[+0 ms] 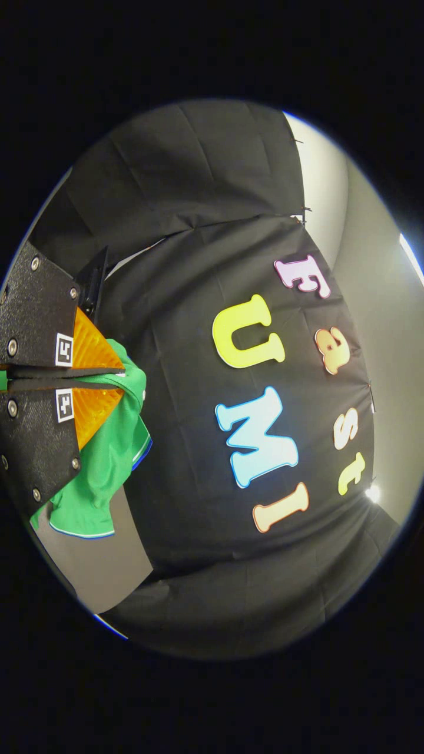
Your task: Put the clothes into the washing machine and then close the washing machine lid.
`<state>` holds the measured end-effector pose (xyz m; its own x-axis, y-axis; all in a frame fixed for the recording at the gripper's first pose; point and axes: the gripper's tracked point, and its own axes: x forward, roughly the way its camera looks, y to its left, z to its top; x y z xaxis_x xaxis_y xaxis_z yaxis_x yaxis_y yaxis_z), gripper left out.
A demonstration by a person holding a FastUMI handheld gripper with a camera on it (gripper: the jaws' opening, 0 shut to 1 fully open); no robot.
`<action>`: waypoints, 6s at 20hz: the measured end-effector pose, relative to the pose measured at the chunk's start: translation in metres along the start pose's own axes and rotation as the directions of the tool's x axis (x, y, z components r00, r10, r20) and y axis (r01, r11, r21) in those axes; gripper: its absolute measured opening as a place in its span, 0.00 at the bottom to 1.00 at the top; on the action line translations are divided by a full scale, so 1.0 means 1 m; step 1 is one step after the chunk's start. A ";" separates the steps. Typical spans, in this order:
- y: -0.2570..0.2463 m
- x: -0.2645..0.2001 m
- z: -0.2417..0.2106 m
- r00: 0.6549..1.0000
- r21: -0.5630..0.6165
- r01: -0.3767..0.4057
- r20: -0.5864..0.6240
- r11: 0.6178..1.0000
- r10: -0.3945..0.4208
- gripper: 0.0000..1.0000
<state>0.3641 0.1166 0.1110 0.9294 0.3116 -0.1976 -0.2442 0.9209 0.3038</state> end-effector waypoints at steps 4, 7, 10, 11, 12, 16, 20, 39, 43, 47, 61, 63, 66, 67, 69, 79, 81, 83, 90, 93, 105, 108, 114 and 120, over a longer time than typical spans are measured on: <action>0.043 0.002 0.003 0.998 -0.006 -0.051 0.035 0.999 0.051 0.00; 0.073 0.006 -0.003 0.996 -0.013 -0.079 0.036 0.997 0.080 0.00; 0.102 0.011 -0.014 0.994 -0.016 -0.106 0.023 0.994 0.107 0.00; 0.111 0.013 -0.017 0.993 -0.017 -0.113 0.023 0.993 0.114 0.00; 0.121 0.014 -0.020 0.992 -0.019 -0.123 0.020 0.992 0.123 0.00; 0.153 0.020 -0.034 0.987 -0.012 -0.160 0.000 0.987 0.160 0.00; 0.182 0.029 -0.054 0.981 -0.013 -0.191 -0.028 0.981 0.191 0.00; 0.230 0.075 -0.205 0.953 -0.057 -0.209 -0.235 0.976 0.190 0.00; 0.228 0.077 -0.241 0.945 -0.068 -0.202 -0.275 0.977 0.176 0.00; 0.229 0.083 -0.273 0.938 -0.075 -0.189 -0.309 0.979 0.157 0.00; 0.219 0.089 -0.375 0.896 -0.091 -0.114 -0.441 0.989 0.062 0.05; 0.221 0.084 -0.392 0.877 -0.088 -0.120 -0.476 0.989 0.064 0.15; 0.219 0.082 -0.405 0.872 -0.120 -0.109 -0.489 0.987 0.037 0.40; 0.215 0.081 -0.411 0.865 -0.136 -0.095 -0.501 0.986 0.014 0.54; 0.209 0.075 -0.421 0.852 -0.160 -0.072 -0.523 0.985 -0.022 0.83; 0.215 0.075 -0.426 0.855 -0.173 -0.079 -0.518 0.982 -0.023 0.96; 0.215 0.079 -0.413 0.876 -0.194 -0.081 -0.481 0.978 -0.023 0.96; 0.217 0.080 -0.394 0.900 -0.203 -0.077 -0.436 0.976 -0.020 0.96; 0.221 0.092 -0.314 0.970 -0.232 -0.027 -0.240 0.972 -0.030 0.96; 0.226 0.098 -0.283 0.987 -0.230 -0.020 -0.160 0.973 -0.018 0.96; 0.242 0.146 -0.200 0.999 -0.203 0.035 -0.004 0.979 -0.036 0.96; 0.242 0.162 -0.194 0.998 -0.188 0.052 -0.020 0.981 -0.057 0.96; 0.261 0.197 -0.178 0.998 -0.164 0.030 -0.052 0.986 -0.039 0.96; 0.258 0.237 -0.185 0.981 -0.165 0.082 -0.163 0.983 -0.109 0.96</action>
<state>0.4699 0.4708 -0.0298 0.8929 0.2435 -0.3788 -0.2099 0.9693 0.1283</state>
